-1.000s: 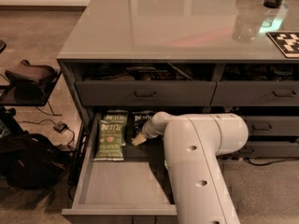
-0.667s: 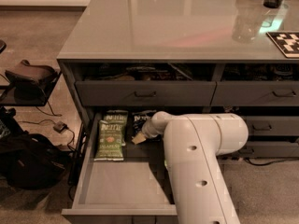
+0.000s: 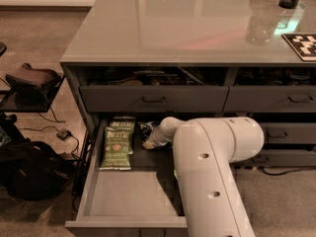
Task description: Pick blue chip bag from middle drawer and place on counter
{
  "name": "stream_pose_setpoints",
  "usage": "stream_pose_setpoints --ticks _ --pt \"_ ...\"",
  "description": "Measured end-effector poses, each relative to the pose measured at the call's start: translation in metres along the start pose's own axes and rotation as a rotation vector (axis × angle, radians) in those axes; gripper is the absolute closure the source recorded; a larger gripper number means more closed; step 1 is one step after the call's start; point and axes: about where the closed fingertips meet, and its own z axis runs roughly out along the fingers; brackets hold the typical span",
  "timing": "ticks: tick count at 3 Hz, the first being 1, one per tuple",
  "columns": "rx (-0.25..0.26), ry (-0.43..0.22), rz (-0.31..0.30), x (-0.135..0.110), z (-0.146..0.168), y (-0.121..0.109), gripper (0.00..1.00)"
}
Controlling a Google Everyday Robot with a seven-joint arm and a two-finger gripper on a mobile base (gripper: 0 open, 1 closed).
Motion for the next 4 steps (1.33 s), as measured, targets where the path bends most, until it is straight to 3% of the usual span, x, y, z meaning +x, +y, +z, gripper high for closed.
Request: stream_pose_setpoints --ticks 1,2,3,4 --pt "-0.007 -0.004 -0.005 -0.002 -0.014 0.004 1.00" --pt "-0.055 -0.031 -0.039 0.005 -0.073 0.032 1.00" --pt "-0.116 -0.002 -0.144 0.011 -0.142 0.071 1.00" --pt "-0.226 0.013 -0.246 0.016 -0.188 0.107 1.00"
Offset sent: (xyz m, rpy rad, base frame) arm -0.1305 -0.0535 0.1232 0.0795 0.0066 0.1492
